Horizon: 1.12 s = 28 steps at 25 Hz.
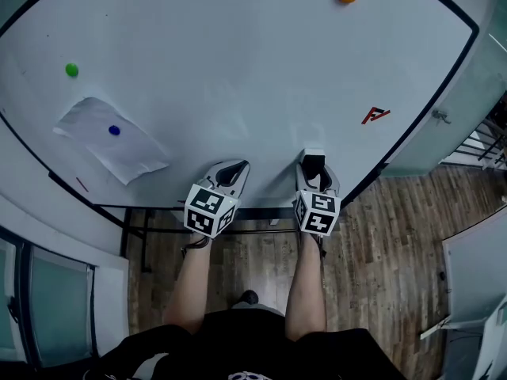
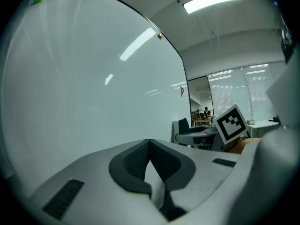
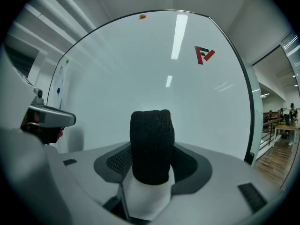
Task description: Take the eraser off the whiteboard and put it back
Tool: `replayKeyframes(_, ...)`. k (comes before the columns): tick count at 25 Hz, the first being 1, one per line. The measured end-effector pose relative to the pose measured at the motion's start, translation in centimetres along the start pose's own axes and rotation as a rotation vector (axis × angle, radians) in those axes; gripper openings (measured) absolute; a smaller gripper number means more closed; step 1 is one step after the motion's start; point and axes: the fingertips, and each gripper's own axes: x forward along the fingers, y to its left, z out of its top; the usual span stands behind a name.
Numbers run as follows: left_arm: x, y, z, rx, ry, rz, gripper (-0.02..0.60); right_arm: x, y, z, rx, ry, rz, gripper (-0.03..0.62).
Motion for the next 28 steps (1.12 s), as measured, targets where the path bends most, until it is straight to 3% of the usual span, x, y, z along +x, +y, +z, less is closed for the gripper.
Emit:
replayKeyframes(17,-1.7,-1.0,0.9,0.002,-0.011,0.021,0.017,-1.6,-0.3,-0.5,-0.006,0.029,0.004,0.267)
replayKeyframes(28,-3.4,-6.1,1.0,0.005,0.001,0.001,0.018,-7.0,-1.1,-0.8,0.0,0.014,0.036,0.265)
